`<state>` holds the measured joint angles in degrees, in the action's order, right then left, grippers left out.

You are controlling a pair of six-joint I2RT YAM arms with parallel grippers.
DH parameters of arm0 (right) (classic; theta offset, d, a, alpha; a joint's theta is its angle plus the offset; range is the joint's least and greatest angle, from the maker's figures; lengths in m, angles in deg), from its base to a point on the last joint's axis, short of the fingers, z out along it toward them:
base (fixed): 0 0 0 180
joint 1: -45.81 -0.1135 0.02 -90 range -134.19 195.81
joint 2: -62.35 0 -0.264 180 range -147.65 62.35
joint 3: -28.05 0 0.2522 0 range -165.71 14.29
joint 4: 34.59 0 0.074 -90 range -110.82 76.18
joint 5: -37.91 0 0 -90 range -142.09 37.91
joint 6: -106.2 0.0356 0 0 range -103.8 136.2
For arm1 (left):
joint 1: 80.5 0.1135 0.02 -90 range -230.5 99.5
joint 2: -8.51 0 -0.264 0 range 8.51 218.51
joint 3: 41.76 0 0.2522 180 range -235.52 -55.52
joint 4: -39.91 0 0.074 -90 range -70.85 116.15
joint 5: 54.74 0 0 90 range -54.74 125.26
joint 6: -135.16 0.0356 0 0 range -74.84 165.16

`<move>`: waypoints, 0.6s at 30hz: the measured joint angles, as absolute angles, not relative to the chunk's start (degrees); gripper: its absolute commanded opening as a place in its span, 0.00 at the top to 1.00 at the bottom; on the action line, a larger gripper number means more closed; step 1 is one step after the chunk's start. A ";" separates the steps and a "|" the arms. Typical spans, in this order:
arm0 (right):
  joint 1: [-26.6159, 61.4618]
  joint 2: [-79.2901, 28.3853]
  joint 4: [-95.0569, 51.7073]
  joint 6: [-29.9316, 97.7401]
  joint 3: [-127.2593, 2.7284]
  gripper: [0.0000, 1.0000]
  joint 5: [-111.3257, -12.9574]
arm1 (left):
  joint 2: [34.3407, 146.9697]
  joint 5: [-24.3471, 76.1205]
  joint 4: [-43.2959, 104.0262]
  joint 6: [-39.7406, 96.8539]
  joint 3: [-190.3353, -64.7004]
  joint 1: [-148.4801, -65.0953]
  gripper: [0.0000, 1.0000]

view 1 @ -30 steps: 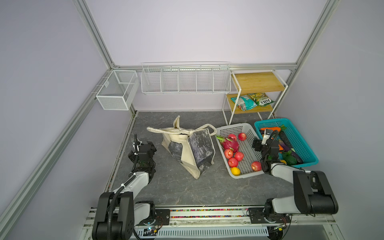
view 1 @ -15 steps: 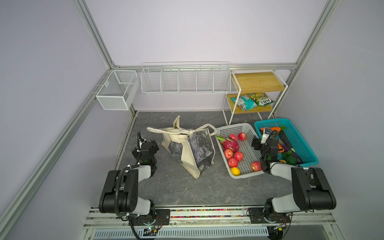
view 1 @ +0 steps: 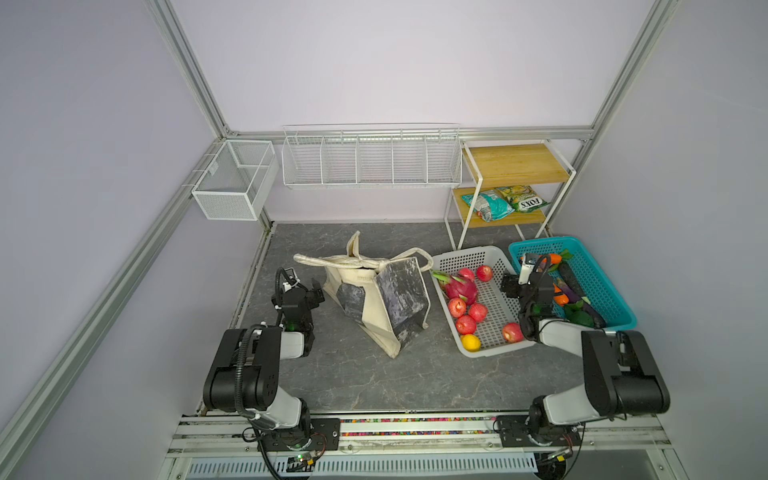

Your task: Place the food into the grocery bag and tie it

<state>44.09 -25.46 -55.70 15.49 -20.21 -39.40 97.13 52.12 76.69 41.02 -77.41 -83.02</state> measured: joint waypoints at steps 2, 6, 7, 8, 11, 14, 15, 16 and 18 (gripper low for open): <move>43.92 -32.78 -45.03 14.53 -31.97 0.12 -41.41 | 97.13 51.90 77.43 41.17 -77.41 -83.02 0.01; 43.67 -52.52 -23.09 14.58 -63.71 0.11 -47.86 | 97.13 51.92 78.15 41.35 -77.41 -83.15 0.01; 43.43 -52.91 -23.17 14.14 -63.88 0.12 -48.47 | 97.13 52.01 78.18 41.39 -77.41 -83.28 0.01; 43.30 -52.30 -20.14 13.99 -63.93 0.11 -49.70 | 97.13 52.19 78.22 41.39 -77.41 -83.46 0.01; 43.65 -50.47 -18.41 14.03 -62.14 0.12 -52.84 | 97.15 52.36 78.42 41.44 -77.41 -83.83 0.01; 45.71 -46.14 -21.32 14.23 -56.19 0.12 -60.21 | 97.15 52.38 78.61 41.55 -77.41 -83.90 0.01; 46.60 -43.84 -23.15 14.25 -52.82 0.12 -63.25 | 97.15 52.38 78.63 41.59 -77.41 -83.90 0.01; 47.19 -42.01 -24.70 14.20 -50.14 0.12 -65.26 | 97.15 52.38 78.61 41.61 -77.41 -83.90 0.01; 48.79 -37.26 -28.35 14.18 -42.99 0.12 -69.45 | 97.15 52.40 78.63 41.79 -77.41 -83.90 0.01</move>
